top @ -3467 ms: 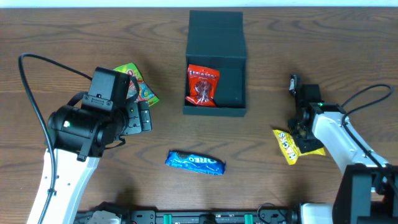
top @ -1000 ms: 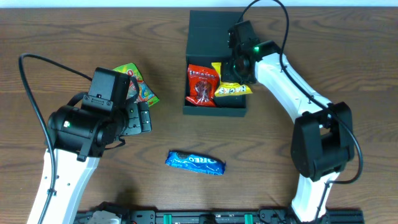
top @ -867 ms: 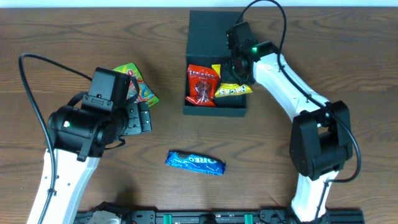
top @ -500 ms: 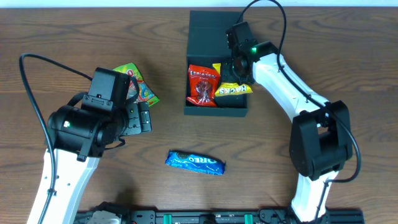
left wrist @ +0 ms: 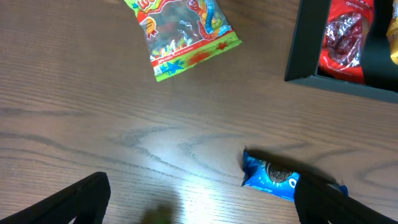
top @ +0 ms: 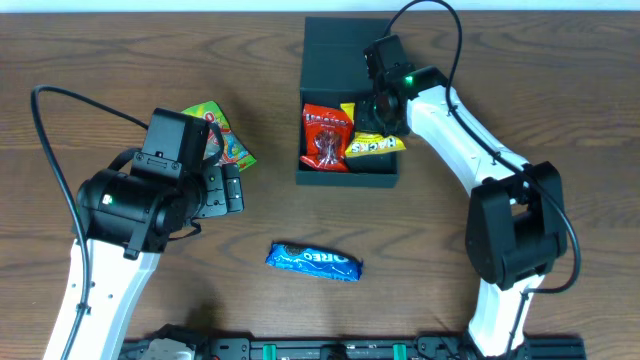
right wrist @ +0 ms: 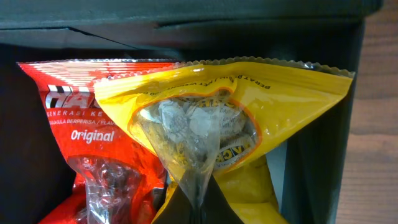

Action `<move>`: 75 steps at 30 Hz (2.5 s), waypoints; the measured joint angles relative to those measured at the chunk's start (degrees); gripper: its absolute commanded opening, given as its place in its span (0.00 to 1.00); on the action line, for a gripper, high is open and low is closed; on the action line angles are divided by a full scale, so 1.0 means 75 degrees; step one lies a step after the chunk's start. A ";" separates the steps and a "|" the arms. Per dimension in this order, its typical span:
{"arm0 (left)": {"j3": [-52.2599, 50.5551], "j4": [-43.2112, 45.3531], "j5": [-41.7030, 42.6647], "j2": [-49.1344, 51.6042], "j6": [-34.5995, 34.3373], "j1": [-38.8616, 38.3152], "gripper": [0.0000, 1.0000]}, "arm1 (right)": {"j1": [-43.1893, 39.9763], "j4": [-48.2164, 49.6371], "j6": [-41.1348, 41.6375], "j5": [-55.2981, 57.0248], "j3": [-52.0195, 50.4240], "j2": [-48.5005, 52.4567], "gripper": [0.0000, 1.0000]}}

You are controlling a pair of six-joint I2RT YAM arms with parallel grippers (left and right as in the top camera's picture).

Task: Pack container
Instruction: 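Lower the yellow bag beside the red bag and open the right gripper, then withdraw the right gripper from the box to the right side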

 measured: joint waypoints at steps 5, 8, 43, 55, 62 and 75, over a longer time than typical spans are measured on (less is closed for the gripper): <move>0.0000 0.0000 0.0000 0.0000 0.0041 0.0000 0.95 | 0.0000 -0.0029 0.0192 0.0032 0.0000 0.0000 0.01; 0.0000 0.0000 0.0000 0.0000 0.0154 0.0000 0.95 | 0.0003 -0.0064 0.0230 0.0035 0.0000 0.0000 0.01; 0.0000 0.0032 0.0000 0.0000 0.0289 0.0000 0.95 | 0.0003 -0.0114 0.1067 -0.0079 0.0000 0.0000 0.01; 0.0000 0.0032 0.0000 0.0000 0.0312 0.0000 0.95 | 0.0003 -0.0268 0.0627 0.0437 0.0003 0.0000 0.91; 0.0000 0.0061 0.0000 0.0000 0.0315 0.0000 0.95 | 0.0003 -0.0373 0.0629 0.0414 0.0006 -0.0114 0.99; 0.0000 -0.0300 0.0414 0.0000 0.0315 0.0000 0.95 | 0.0000 -0.3144 0.0256 0.1725 0.0399 -0.4217 0.99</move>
